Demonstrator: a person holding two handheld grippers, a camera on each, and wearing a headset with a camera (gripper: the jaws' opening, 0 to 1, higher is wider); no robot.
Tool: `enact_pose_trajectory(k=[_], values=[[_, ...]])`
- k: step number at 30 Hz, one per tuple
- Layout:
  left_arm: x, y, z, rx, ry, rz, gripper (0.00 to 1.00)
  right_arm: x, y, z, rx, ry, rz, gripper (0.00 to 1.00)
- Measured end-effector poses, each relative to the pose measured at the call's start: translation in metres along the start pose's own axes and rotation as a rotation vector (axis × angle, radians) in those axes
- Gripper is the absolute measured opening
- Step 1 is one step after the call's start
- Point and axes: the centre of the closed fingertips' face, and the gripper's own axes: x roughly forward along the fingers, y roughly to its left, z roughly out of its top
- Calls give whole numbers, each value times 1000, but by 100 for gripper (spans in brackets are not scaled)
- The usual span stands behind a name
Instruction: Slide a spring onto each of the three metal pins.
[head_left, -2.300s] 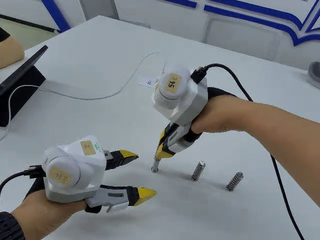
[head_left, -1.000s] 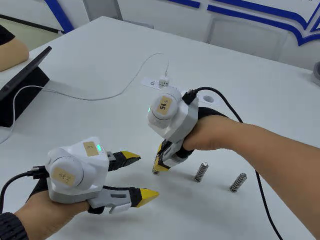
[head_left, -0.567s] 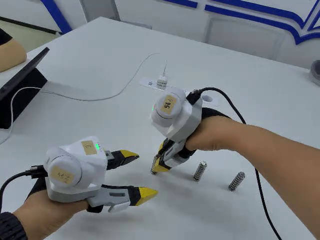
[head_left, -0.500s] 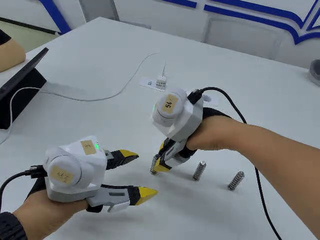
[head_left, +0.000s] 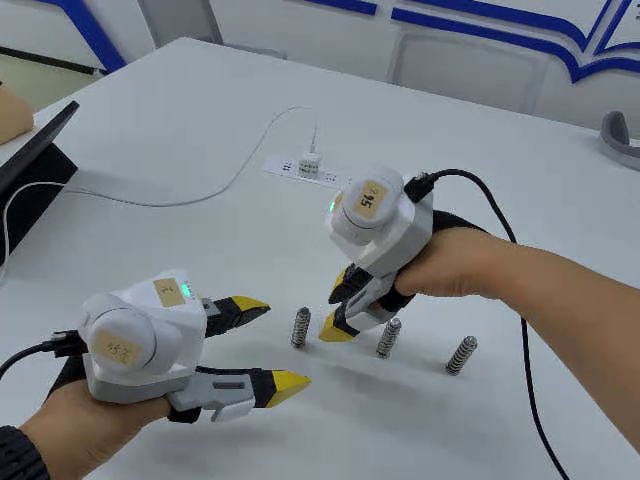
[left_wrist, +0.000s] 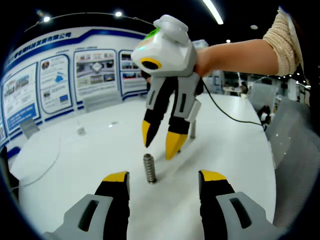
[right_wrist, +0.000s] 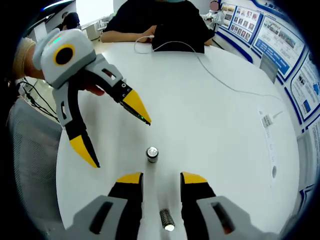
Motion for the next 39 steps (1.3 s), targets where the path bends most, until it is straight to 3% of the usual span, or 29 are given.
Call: enact_pose_trajectory(k=[21,39], values=[[5,2,3,-4,6,-4,59,-36,-13,-38,114,-101,-96,45],[5,2,5,-8,13,-7,62,-70,-13,-76,222,-194,-187,52]])
